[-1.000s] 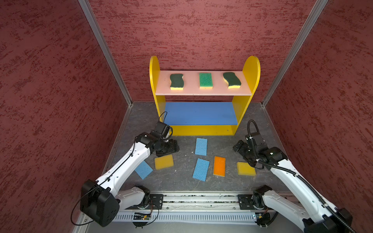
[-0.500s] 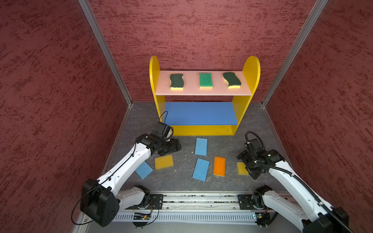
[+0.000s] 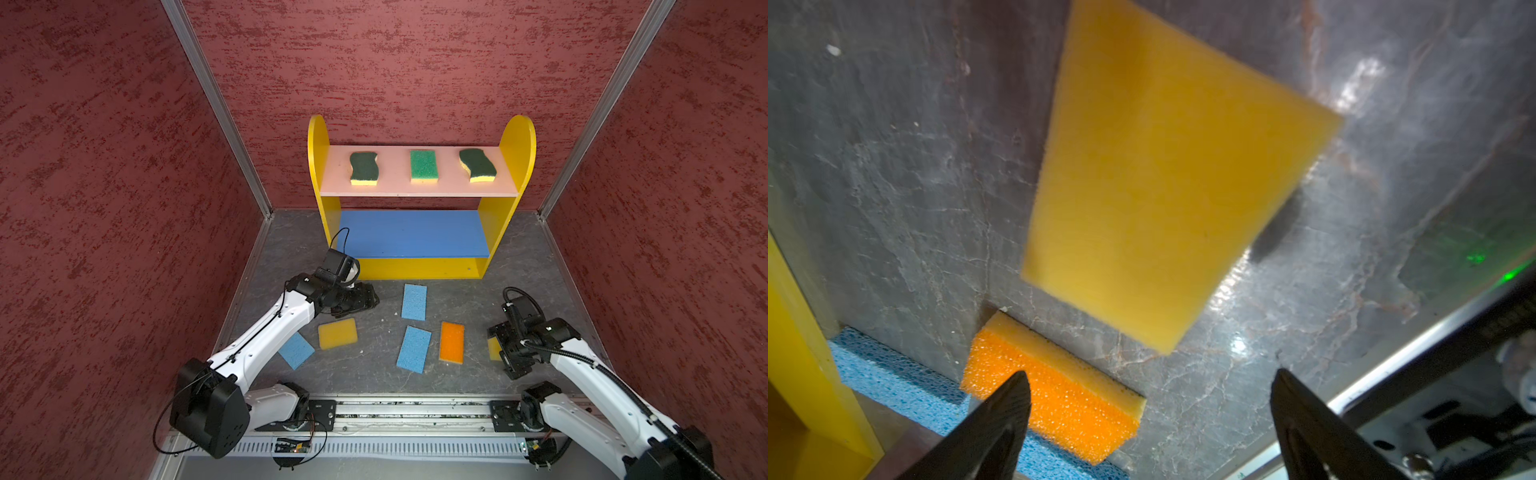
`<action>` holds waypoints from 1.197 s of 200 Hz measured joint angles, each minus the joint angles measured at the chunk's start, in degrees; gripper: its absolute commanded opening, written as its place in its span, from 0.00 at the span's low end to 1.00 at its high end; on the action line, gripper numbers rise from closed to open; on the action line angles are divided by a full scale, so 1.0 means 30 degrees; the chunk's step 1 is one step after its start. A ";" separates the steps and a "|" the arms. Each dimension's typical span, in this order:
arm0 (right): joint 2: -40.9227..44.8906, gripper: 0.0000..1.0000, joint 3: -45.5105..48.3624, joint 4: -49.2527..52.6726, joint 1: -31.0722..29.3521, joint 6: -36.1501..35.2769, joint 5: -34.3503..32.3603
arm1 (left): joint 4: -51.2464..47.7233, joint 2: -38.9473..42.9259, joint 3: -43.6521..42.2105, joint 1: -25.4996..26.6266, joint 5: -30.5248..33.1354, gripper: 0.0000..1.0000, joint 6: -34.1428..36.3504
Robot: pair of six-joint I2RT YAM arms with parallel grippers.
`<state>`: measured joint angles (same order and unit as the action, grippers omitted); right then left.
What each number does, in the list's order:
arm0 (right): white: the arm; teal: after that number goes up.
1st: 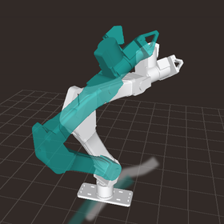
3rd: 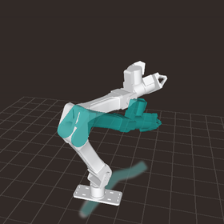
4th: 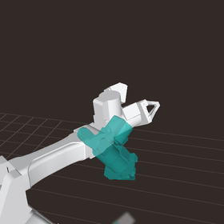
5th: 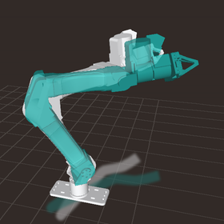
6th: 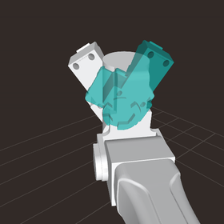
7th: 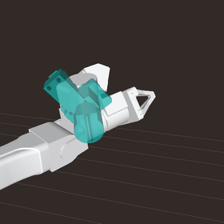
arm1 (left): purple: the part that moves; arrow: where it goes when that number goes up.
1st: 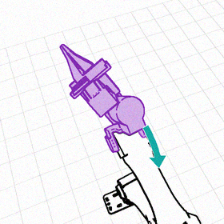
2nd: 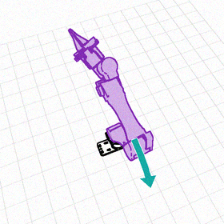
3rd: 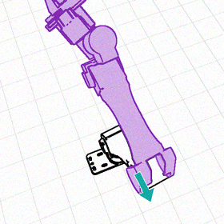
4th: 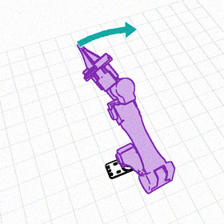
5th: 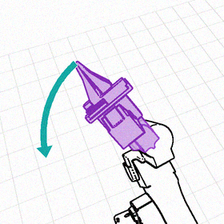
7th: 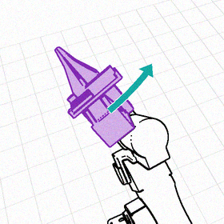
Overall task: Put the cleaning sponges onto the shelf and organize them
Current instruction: 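Lower the right gripper onto the large yellow sponge and close it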
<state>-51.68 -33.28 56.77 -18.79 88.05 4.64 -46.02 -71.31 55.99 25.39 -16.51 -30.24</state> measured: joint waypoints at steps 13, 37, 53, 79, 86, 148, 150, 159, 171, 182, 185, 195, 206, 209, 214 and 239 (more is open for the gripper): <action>-0.0211 0.91 -0.0007 -0.0335 0.0007 0.0189 -0.0073 | 0.0000 -0.0219 0.0000 -0.0080 0.0000 0.79 0.0073; -0.0991 0.92 -0.0007 -0.0823 0.0109 0.0517 -0.0095 | 0.0007 -0.0699 0.0022 -0.0146 -0.0036 0.79 0.0109; -0.1515 0.92 -0.0007 -0.0940 0.0160 0.0641 -0.0102 | -0.0007 -0.0976 0.0036 -0.0160 -0.0051 0.79 0.0131; -0.1814 0.92 -0.0007 -0.0933 0.0240 0.0940 -0.0321 | -0.0117 -0.1231 0.0393 -0.0248 -0.0044 0.79 0.0270; -0.1792 0.92 -0.0007 -0.0940 0.0284 0.1056 -0.0393 | -0.0146 -0.1231 0.0503 -0.0299 -0.0051 0.79 0.0342; -0.1610 0.91 0.0138 -0.1632 0.0466 0.2375 -0.0510 | -0.0168 -0.1537 0.0969 -0.0466 -0.0189 0.79 0.0597; -0.1639 0.91 0.0138 -0.1647 0.0466 0.2382 -0.0510 | -0.0168 -0.1537 0.0969 -0.0466 -0.0189 0.79 0.0597; -0.1800 0.91 0.0138 -0.1734 0.0481 0.2477 -0.0510 | -0.0175 -0.1537 0.0984 -0.0495 -0.0197 0.79 0.0605; -0.2011 0.91 0.0138 -0.1872 0.0495 0.2565 -0.0510 | -0.0182 -0.1537 0.0984 -0.0546 -0.0204 0.79 0.0612; -0.2164 0.91 0.0138 -0.1996 0.0517 0.2601 -0.0517 | -0.0211 -0.1537 0.0984 -0.0605 -0.0204 0.79 0.0627; -0.2215 0.91 0.0138 -0.2025 0.0525 0.2608 -0.0517 | -0.0211 -0.1537 0.0984 -0.0627 -0.0204 0.79 0.0641; -0.2382 0.91 0.0138 -0.2069 0.0554 0.2652 -0.0525 | -0.0219 -0.1537 0.0984 -0.0670 -0.0204 0.79 0.0685; -0.2586 0.92 0.0138 -0.2084 0.0576 0.2667 -0.0554 | -0.0226 -0.1537 0.0984 -0.0743 -0.0211 0.79 0.0714; -0.2630 0.92 0.0138 -0.2091 0.0583 0.2667 -0.0561 | -0.0226 -0.1537 0.0984 -0.0758 -0.0219 0.79 0.0736; -0.2725 0.92 0.0138 -0.2091 0.0583 0.2667 -0.0561 | -0.0226 -0.1537 0.0984 -0.0787 -0.0219 0.80 0.0743; -0.3016 0.92 0.0138 -0.2106 0.0605 0.2703 -0.0568 | -0.0226 -0.1537 0.0984 -0.0947 -0.0335 0.80 0.0823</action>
<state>-60.73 -32.86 50.46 -16.97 96.16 2.94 -46.70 -75.92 58.94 22.55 -17.52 -27.77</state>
